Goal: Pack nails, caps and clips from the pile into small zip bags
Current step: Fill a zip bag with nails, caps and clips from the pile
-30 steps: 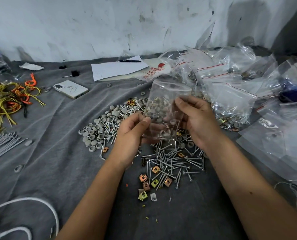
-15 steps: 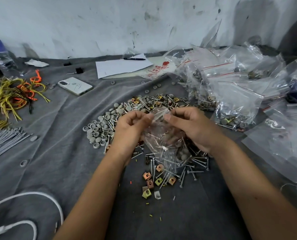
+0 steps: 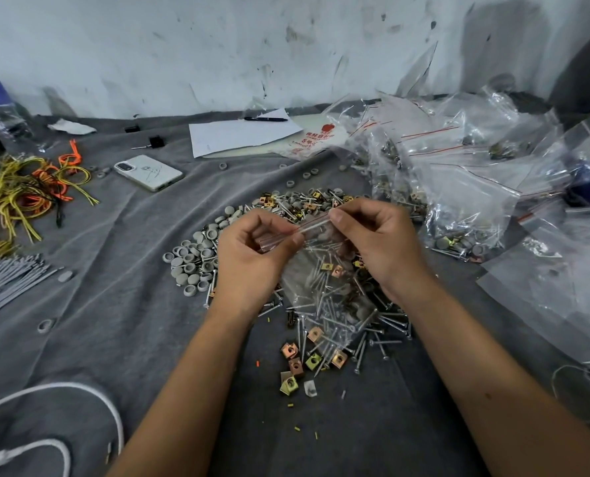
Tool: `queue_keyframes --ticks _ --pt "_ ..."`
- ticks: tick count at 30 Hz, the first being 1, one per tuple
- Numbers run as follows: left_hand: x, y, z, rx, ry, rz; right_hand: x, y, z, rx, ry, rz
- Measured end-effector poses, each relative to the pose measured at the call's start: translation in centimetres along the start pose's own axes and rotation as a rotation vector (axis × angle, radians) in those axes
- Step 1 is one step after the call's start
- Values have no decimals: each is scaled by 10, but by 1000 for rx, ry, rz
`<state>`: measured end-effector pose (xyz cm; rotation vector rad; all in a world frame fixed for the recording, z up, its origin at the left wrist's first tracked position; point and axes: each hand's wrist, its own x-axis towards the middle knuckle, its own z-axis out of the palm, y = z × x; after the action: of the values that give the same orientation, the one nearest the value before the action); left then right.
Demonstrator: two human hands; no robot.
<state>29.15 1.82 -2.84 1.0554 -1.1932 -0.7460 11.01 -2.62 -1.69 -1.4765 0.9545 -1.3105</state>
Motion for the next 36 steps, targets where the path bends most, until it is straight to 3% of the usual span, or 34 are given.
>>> queue_keyframes --ticks 6,12,16,27,36 --pt "-2 4 1 56 40 13 2 2 0 -160 -30 -106" --pt "-2 7 -5 564 -23 261 -3 1 6 -531 -114 -399" --pt "2 1 -7 626 -113 270 -4 2 11 -625 -137 -524" --pt "2 3 -4 607 -208 285 -5 0 8 -647 -154 -539" --pt "4 2 -6 605 -205 240 -5 -2 3 -573 -49 -458"
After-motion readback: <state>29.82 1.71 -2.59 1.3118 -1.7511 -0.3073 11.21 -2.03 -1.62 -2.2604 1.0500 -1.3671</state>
